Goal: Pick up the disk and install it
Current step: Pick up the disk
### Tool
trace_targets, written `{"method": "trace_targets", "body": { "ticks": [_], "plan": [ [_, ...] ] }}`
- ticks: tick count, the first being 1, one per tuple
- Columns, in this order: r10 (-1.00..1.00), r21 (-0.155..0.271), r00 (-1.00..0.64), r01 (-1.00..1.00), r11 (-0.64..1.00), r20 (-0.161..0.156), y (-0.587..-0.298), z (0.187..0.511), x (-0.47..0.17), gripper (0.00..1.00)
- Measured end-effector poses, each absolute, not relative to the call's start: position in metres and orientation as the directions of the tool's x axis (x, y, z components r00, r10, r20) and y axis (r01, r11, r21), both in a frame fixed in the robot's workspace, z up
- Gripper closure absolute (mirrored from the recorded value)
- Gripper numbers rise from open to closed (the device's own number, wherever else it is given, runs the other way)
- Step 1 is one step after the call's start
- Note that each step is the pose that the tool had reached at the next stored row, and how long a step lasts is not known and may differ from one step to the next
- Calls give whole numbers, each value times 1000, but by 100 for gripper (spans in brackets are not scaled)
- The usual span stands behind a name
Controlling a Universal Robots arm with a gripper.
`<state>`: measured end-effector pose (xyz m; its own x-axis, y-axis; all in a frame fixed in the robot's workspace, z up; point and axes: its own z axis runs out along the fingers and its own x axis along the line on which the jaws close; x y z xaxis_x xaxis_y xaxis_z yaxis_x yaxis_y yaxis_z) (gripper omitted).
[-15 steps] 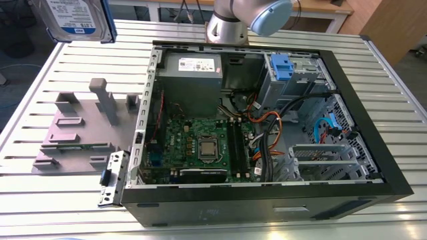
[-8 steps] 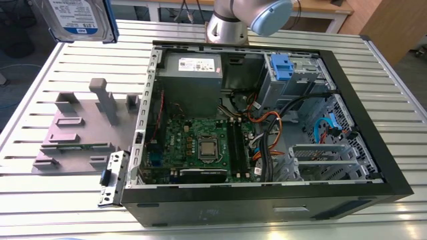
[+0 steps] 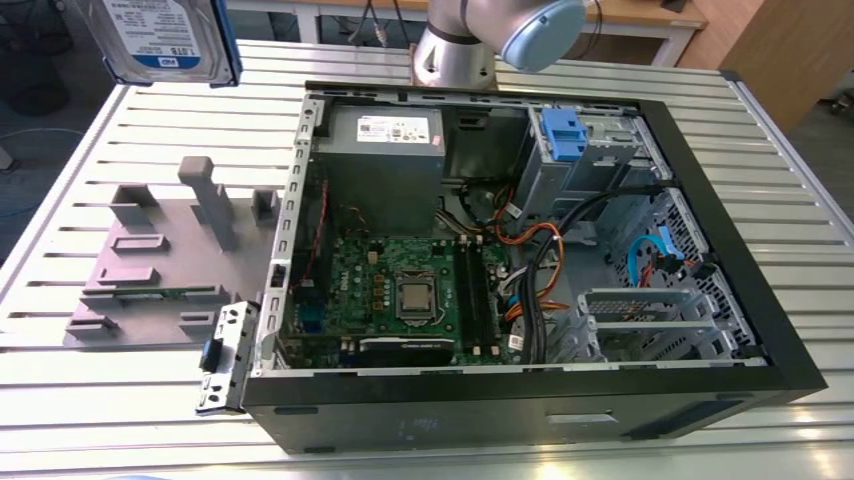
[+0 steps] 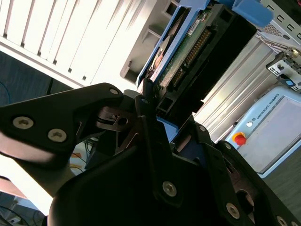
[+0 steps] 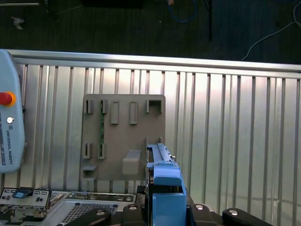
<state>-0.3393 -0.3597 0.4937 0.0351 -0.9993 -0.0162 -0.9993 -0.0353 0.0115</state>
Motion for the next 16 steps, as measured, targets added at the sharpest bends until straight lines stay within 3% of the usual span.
{"method": "trace_targets", "body": {
  "ticks": [16],
  "plan": [
    [-999,12,35,-999,-35,-16,-360,494,-331,64]
  ]
}}
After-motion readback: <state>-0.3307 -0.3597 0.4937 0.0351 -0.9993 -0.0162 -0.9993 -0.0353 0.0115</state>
